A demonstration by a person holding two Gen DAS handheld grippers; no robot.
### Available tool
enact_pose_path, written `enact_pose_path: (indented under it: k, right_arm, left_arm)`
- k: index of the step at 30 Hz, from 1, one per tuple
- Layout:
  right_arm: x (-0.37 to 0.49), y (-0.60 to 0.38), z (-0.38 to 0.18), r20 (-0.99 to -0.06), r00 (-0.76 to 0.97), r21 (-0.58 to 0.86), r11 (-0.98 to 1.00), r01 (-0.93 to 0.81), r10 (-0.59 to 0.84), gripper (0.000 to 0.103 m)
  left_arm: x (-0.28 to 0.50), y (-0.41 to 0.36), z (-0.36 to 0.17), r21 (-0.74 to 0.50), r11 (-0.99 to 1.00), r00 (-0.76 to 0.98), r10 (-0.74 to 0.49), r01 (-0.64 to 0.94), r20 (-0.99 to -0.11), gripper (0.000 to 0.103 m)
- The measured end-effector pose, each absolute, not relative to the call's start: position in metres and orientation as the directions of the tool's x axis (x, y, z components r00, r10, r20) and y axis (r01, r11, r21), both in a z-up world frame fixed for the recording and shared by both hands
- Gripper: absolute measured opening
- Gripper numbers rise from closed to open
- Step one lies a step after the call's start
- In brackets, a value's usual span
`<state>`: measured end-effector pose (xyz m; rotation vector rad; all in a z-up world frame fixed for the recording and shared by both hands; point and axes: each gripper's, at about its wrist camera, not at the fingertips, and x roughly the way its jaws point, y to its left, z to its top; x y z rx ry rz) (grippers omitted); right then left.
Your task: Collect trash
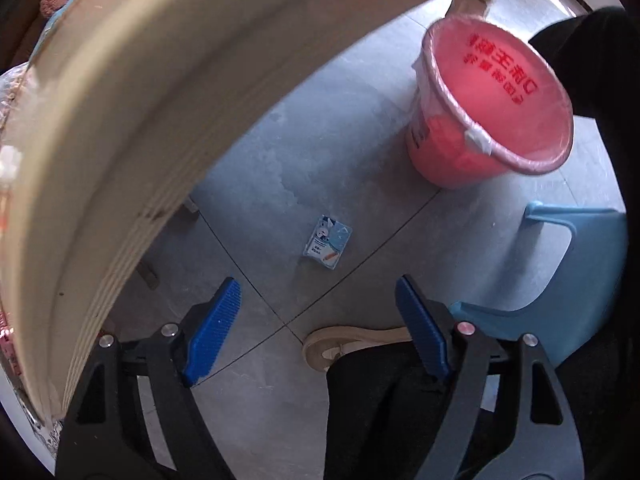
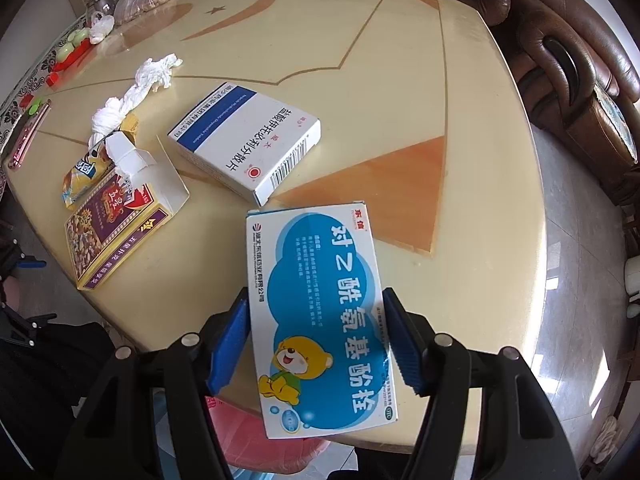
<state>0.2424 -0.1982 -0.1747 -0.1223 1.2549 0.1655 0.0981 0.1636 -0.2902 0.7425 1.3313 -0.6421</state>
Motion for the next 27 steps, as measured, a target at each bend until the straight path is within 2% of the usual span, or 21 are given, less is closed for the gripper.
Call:
enact_pose_path:
  k: [5, 9, 13, 21, 27]
  right_arm:
    - [0.245, -0.197, -0.174, -0.954, 0.296, -0.003, 0.982, -0.189, 0.054, 0.062]
    - [0.246, -0.198, -0.175, -0.956, 0.290, -0.002, 0.981, -0.192, 0.055, 0.062]
    - [0.249, -0.197, -0.174, -0.960, 0.275, -0.001, 0.980, -0.197, 0.055, 0.063]
    - [0.255, -0.196, -0.175, -0.965, 0.258, -0.002, 0.978, -0.211, 0.053, 0.063]
    - [0.253, -0.197, -0.176, -0.963, 0.262, 0.001, 0.980, -0.201, 0.054, 0.064]
  left_arm:
    - [0.101, 0.164, -0.375, 0.087, 0.540, 0.093, 0.016, 0.837, -0.996, 0.078]
    - [0.125, 0.162, -0.448, 0.074, 0.546, 0.057, 0.049, 0.834, -0.997, 0.078]
    - [0.149, 0.162, -0.499, 0.007, 0.568, -0.011, 0.030, 0.823, -0.999, 0.078]
    - [0.149, 0.157, -0.554, -0.065, 0.512, -0.104, 0.047, 0.857, -0.993, 0.078]
    - [0.140, 0.151, -0.583, -0.046, 0.454, -0.100, 0.094, 0.890, -0.991, 0.078]
